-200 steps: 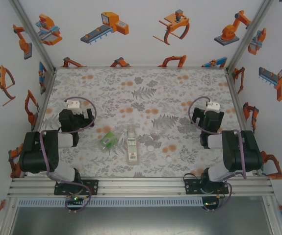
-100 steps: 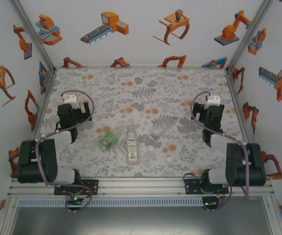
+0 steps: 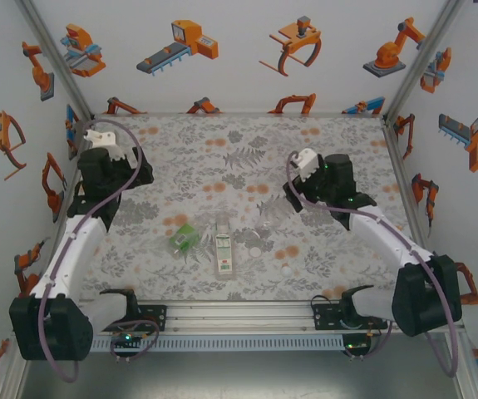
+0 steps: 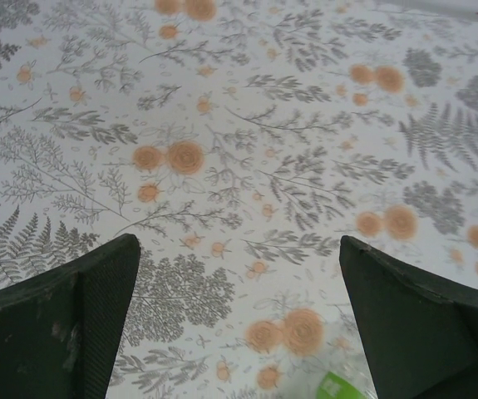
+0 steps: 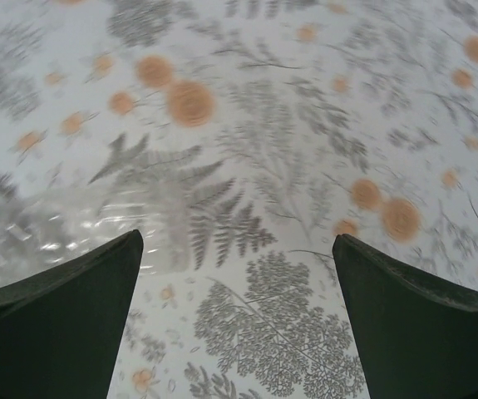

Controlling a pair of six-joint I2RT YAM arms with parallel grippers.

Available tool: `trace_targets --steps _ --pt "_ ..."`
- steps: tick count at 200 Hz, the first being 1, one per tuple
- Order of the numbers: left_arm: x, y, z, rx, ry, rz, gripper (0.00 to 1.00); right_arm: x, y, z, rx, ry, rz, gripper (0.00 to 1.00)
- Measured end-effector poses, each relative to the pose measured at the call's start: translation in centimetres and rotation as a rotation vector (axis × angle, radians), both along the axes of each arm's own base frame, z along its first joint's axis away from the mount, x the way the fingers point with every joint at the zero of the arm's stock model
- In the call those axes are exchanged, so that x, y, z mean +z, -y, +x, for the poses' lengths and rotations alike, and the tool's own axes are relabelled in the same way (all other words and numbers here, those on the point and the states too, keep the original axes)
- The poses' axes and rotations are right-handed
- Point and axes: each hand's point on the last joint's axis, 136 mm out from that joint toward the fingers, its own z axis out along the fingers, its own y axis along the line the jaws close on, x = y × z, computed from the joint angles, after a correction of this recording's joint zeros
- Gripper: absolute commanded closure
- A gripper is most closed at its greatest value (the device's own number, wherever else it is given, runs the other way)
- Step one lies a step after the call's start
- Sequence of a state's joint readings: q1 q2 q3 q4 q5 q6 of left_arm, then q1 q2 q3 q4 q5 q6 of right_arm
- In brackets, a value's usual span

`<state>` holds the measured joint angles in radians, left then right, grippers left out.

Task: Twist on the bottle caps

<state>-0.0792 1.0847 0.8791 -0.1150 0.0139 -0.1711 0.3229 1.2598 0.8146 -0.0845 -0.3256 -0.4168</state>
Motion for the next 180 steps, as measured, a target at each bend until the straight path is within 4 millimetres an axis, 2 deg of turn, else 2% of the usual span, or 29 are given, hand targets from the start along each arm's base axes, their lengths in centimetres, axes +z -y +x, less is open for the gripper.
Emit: trace_targets --steps 14,28,69,99,139,180 --pt "1.5 0.5 -0.8 -0.035 0.001 0.001 0.03 -0.2 -1.4 -1.7 0.115 -0.010 -0.085 0.13" --pt "2.1 0.9 -1.6 -0.072 -0.005 0.016 0.03 -0.7 -2.6 -3.2 0.230 -0.013 -0.172 0.13" --pt "0.0 1.6 -3.5 -0.150 -0.078 0.063 0.03 -3.6 -4.7 -6.6 0.519 -0.052 -0.421 0.13" --pt "-1.0 2.2 -4.3 -0.189 -0.096 0.050 0.03 -5.3 -5.5 -7.4 0.653 -0.077 -0.547 0.13" --pt "-0.4 2.5 -4.7 -0.204 -0.076 0.044 0.03 -6.6 -7.5 -7.5 0.786 -0.094 -0.632 0.16" --pt "0.1 2.5 -4.9 -0.203 -0.061 0.044 0.03 -10.2 -8.7 -8.6 0.885 -0.197 -0.676 0.14"
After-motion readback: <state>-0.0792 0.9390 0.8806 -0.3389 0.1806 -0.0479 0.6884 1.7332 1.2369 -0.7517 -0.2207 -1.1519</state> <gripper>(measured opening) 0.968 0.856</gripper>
